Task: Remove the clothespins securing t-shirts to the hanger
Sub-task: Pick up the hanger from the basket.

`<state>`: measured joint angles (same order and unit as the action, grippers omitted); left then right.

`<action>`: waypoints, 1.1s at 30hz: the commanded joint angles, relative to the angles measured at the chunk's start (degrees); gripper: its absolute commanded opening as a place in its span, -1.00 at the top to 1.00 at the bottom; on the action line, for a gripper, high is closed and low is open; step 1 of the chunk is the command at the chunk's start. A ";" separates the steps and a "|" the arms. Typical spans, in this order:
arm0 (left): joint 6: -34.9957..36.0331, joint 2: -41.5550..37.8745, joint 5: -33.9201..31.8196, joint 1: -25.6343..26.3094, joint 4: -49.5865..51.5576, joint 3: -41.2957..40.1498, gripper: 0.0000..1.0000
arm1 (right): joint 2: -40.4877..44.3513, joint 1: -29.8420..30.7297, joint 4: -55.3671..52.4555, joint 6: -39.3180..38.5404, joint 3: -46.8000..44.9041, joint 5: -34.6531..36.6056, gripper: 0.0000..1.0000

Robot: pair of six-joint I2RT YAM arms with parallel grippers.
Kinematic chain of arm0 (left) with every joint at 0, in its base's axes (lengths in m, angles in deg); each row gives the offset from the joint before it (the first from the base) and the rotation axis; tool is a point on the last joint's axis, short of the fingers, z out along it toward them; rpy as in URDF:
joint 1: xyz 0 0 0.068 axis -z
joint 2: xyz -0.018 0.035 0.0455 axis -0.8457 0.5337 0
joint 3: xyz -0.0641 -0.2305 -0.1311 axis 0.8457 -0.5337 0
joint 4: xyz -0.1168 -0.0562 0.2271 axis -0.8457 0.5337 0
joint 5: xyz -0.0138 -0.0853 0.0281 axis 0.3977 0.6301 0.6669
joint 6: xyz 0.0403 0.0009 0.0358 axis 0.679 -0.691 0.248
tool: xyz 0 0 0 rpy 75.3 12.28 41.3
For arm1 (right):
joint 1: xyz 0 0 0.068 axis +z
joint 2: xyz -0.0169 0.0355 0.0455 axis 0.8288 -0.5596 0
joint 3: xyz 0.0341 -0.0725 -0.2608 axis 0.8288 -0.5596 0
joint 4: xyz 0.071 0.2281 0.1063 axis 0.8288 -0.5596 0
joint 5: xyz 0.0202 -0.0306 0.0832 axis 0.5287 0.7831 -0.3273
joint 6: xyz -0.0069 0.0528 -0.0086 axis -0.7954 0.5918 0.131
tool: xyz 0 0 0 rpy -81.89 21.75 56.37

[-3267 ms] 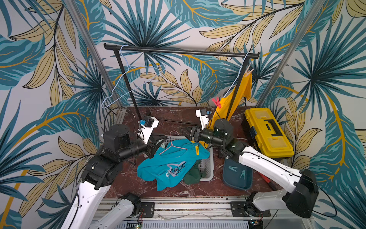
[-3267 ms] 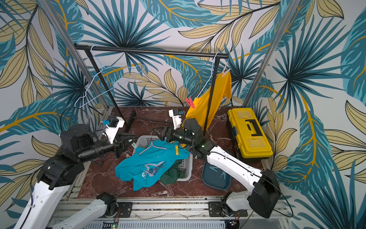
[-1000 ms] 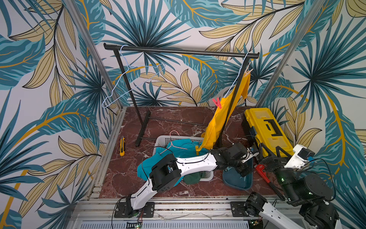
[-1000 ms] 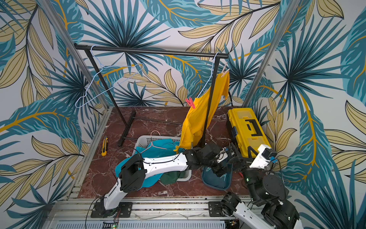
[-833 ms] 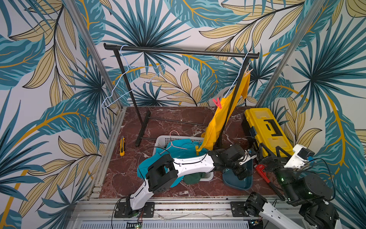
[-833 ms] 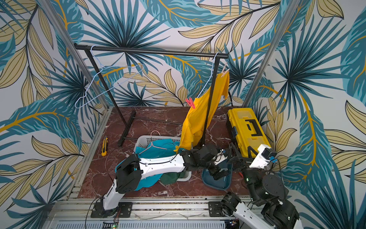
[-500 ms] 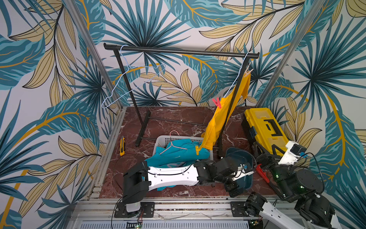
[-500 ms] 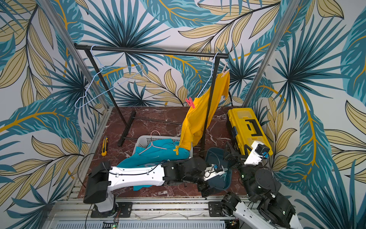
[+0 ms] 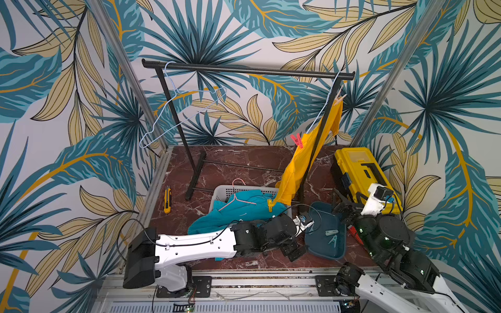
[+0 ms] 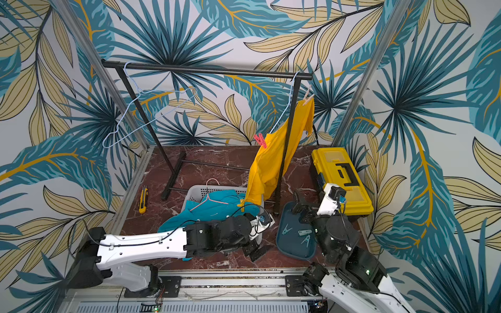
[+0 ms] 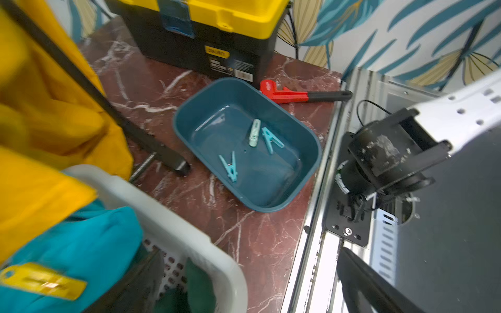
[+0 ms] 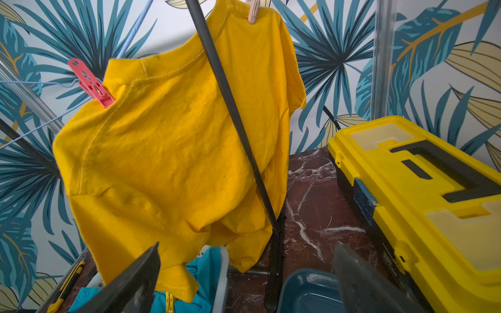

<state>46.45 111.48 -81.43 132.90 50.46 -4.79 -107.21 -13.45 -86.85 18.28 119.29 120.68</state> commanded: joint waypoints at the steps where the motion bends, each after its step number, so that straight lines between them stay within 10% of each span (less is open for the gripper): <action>1: -2.58 -3.48 -10.76 -1.25 7.52 1.73 -0.99 | -2.46 0.21 5.07 0.48 -0.88 -1.75 -0.99; 13: -16.78 -21.28 -18.29 -20.49 12.58 -2.88 -0.99 | -9.99 0.24 7.91 4.59 -0.61 -6.55 -0.99; 28: -26.56 -10.68 8.53 -48.74 22.80 3.99 -0.99 | -8.31 0.23 4.92 7.34 -1.39 -6.38 -0.99; 33: -25.75 -3.71 14.03 -50.34 22.11 7.03 -0.99 | -8.49 0.25 4.88 7.57 -1.48 -6.66 -0.99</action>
<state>21.42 105.38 -74.04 82.72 72.06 -0.46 -115.93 -13.45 -81.19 25.08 119.24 114.50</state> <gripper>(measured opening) 0.995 0.994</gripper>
